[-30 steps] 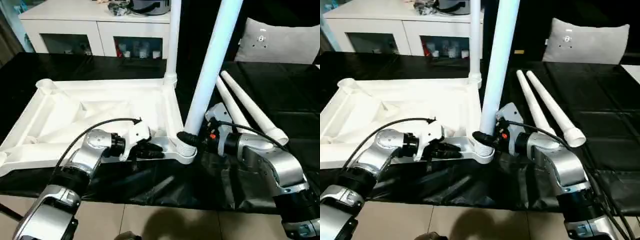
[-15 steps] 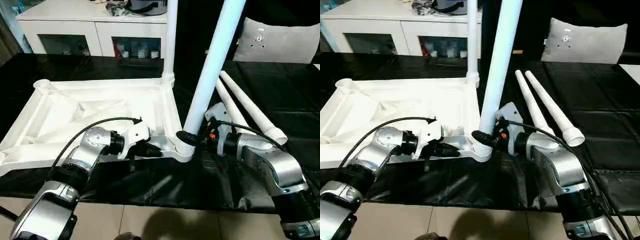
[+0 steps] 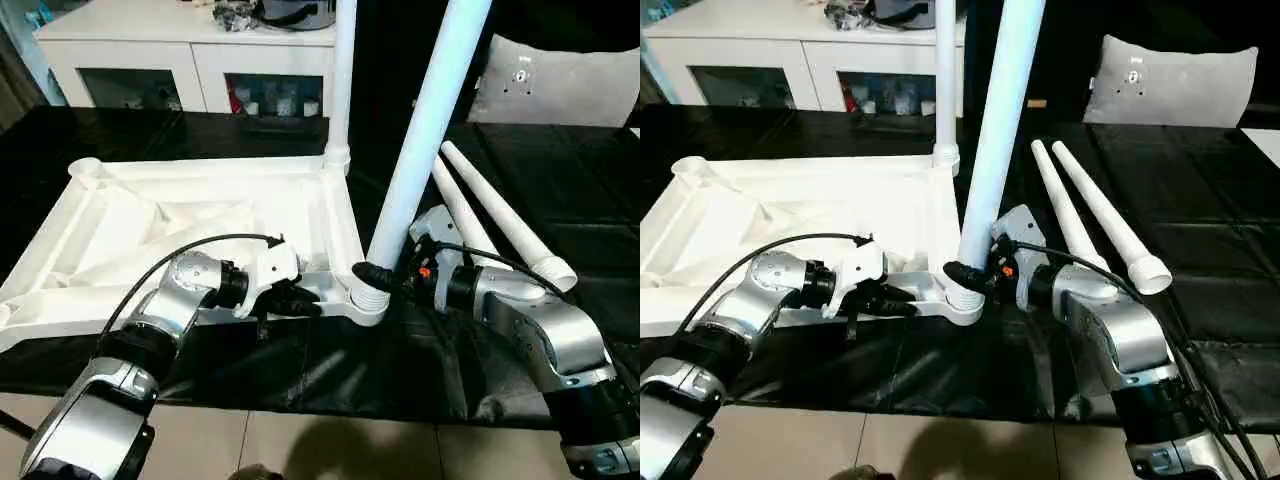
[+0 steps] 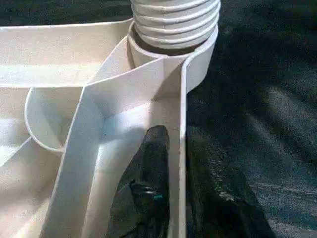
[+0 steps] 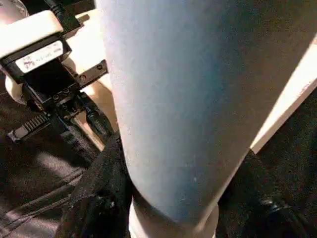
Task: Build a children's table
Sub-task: Insert table leg to table base
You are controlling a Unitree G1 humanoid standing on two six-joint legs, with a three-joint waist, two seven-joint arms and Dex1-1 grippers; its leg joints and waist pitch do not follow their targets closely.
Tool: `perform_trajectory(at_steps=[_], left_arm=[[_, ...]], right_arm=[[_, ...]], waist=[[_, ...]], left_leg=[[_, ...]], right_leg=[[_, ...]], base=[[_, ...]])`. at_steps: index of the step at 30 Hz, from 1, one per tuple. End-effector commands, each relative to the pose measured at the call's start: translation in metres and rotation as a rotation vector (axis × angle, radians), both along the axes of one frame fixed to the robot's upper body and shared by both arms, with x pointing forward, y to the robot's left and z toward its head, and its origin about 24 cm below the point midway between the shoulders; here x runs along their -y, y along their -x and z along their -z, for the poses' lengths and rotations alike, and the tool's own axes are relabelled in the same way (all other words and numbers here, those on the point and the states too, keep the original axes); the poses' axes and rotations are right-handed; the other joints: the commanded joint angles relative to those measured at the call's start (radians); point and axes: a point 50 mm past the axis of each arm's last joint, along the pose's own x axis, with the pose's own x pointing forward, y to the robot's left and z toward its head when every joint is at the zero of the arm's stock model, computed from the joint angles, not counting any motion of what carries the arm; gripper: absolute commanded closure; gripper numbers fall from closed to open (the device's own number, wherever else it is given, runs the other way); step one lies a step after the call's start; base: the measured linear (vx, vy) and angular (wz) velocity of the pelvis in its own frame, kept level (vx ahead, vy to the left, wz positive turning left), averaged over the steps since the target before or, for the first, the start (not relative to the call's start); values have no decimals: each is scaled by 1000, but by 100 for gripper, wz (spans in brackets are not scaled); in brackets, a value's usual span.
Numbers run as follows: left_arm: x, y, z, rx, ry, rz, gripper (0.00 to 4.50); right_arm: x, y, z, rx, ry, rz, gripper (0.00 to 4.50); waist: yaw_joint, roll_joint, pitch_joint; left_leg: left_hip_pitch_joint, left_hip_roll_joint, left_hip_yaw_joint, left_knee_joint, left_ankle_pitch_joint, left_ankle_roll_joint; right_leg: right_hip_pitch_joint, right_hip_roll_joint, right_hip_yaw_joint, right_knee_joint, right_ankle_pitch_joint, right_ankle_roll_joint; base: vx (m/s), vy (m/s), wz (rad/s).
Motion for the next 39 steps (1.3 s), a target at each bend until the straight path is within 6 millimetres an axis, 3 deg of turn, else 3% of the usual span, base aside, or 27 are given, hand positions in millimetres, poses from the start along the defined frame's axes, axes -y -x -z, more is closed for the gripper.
perform_trajectory(at_steps=[1, 9, 15, 22, 25, 27, 30, 34, 36, 37, 39], left_arm=[[-12, 1, 7, -39, -61, -30, 346], [-13, 3, 9, -74, -78, -10, 413], [-10, 3, 7, -75, -81, 28, 448], [2, 5, 0, -56, -66, 125, 450], [5, 5, -2, -46, -70, 146, 450], [6, 5, -4, -38, -71, 161, 450], [7, 1, -7, -13, -62, 143, 450], [4, -2, -6, -5, -53, 88, 450], [3, -2, -6, -5, -54, 79, 450], [2, -3, -6, -5, -52, 68, 450], [1, -3, -5, -5, -49, 60, 450]], right_arm=[[2, -1, 2, -8, 11, 13, 260], [2, -1, 2, -6, 12, 11, 260], [0, -3, 2, -18, 30, -15, 260], [0, -4, 11, -62, 90, -55, 260], [0, -6, 14, -70, 97, -52, 260], [1, -8, 15, -80, 93, -50, 260], [4, -8, 19, -108, 40, -45, 260], [12, -1, 27, -159, -72, 0, 260], [15, 1, 30, -171, -96, 18, 260], [17, 3, 33, -178, -101, 29, 261], [19, 5, 35, -182, -105, 36, 261]], waist=[[1, -10, -59], [3, -9, -61], [1, -8, -59], [3, -9, -63], [4, -14, -62], [3, -11, -61], [3, -11, -60], [8, -5, -65], [9, -8, -66], [11, 1, -66], [11, -5, -65]], left_leg=[[31, 86, -54, -82, -326, -27], [29, 86, -51, -82, -307, -27], [32, 87, -52, -82, -328, -32], [27, 88, -48, -81, -283, -22], [26, 89, -47, -82, -278, -19], [28, 88, -49, -81, -294, -22], [30, 89, -50, -82, -312, -27], [30, 92, -49, -82, -300, -25], [28, 92, -48, -84, -288, -23], [28, 92, -49, -83, -293, -24], [30, 90, -48, -84, -302, -26]], right_leg=[[21, -123, 71, -104, -479, -120], [23, -123, 74, -97, -418, -144], [22, -123, 72, -102, -456, -138], [28, -123, 75, -90, -370, -166], [29, -122, 73, -90, -371, -168], [27, -123, 73, -93, -395, -165], [26, -123, 73, -97, -421, -158], [29, -123, 73, -93, -361, -170], [31, -122, 73, -89, -327, -181], [30, -123, 73, -88, -325, -186], [31, -123, 71, -91, -343, -183]], base=[[0, 0, 0], [0, 0, 0], [0, 0, 0], [0, 0, 0], [0, 0, 0], [0, 0, 0], [0, 0, 0], [0, 0, 0], [0, 0, 0], [0, 0, 0], [0, 0, 0]])
